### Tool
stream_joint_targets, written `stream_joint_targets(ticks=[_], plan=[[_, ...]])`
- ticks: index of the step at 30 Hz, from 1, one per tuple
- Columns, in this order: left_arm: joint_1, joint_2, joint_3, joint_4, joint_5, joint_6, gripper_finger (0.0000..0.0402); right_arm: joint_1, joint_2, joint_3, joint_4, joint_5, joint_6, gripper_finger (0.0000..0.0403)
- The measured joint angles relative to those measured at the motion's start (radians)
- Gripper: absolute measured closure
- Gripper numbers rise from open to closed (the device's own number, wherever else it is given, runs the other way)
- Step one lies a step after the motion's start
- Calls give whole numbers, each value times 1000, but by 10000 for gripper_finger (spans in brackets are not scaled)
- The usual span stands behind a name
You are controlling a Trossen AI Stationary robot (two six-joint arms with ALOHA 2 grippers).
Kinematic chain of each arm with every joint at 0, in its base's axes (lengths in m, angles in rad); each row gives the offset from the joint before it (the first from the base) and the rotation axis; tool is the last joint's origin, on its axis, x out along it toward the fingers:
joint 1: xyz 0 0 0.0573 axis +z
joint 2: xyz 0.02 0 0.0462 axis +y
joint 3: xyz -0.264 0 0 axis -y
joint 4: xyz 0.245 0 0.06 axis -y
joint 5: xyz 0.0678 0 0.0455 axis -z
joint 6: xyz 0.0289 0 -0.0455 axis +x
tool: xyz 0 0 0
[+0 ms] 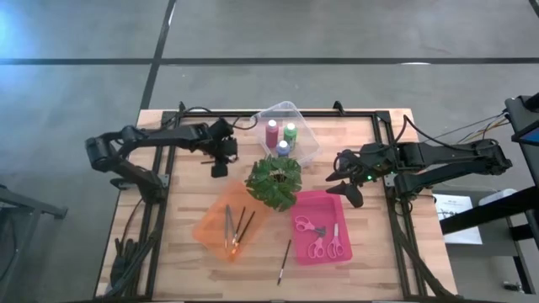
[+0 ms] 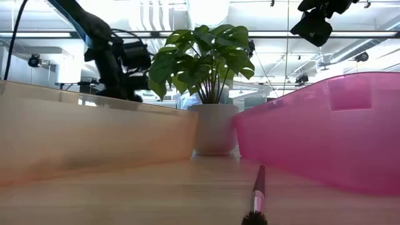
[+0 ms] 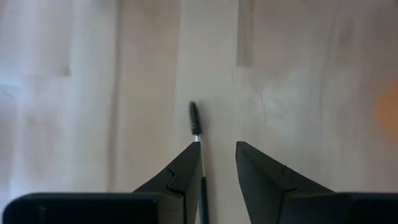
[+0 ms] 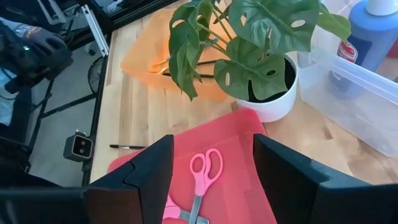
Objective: Pick & Place Paint Supplies
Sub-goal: Put the top black brow brush into the orange bin
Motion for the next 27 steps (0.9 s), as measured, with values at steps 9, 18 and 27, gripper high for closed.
stream_joint_targets(ticks=[9, 18, 27], plan=[[17, 79, -3, 50, -17, -31, 293, 0, 0, -2, -2, 1, -9, 190], [29, 205, 56, 51, -25, -20, 293, 0, 0, -3, -12, 1, 5, 190], [35, 260, 88, 39, 4, -8, 301, 0, 0, -9, -16, 1, 8, 190]])
